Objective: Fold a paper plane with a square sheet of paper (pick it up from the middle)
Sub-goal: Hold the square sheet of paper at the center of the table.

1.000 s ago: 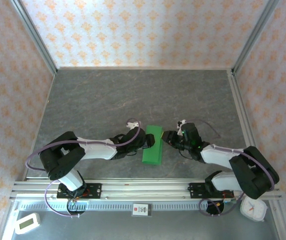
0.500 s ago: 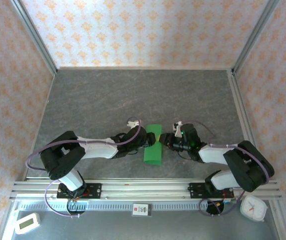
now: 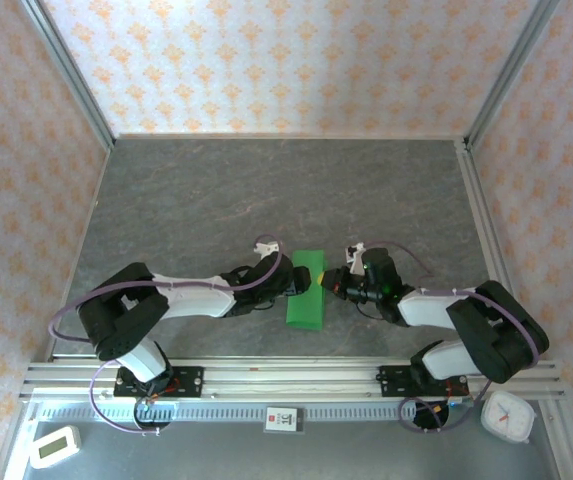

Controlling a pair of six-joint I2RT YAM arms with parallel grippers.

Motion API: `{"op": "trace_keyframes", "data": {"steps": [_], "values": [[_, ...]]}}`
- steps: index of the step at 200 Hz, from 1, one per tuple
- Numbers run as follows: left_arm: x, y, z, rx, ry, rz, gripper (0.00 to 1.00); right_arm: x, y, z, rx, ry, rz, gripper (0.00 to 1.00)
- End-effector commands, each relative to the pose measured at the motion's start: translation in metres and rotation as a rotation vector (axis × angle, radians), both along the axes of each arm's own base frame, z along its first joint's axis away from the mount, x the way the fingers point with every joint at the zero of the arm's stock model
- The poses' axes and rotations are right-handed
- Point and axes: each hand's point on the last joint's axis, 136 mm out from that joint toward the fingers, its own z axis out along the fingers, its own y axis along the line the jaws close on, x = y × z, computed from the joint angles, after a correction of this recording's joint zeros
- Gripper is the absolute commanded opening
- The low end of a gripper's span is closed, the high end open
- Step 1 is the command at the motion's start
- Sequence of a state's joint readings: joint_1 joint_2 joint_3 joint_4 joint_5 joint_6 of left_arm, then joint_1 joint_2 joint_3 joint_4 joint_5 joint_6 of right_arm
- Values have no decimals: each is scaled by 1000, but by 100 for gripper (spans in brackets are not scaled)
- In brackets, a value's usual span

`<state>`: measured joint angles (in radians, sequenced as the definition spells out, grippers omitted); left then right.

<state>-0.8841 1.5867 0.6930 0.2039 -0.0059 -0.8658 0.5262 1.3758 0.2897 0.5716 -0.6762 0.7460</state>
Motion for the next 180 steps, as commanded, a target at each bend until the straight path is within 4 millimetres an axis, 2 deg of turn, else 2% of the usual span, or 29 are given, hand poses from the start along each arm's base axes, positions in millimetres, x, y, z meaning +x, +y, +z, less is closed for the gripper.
{"op": "trace_keyframes", "data": {"steps": [1, 47, 180], "values": [[-3, 5, 14, 40, -64, -39, 76, 0, -7, -8, -47, -7, -16, 0], [-5, 7, 11, 69, -79, -82, 76, -2, -10, -13, -59, 3, -25, 0], [-18, 7, -23, 101, -18, -143, 75, -1, -11, -13, -55, 10, -37, 0]]}}
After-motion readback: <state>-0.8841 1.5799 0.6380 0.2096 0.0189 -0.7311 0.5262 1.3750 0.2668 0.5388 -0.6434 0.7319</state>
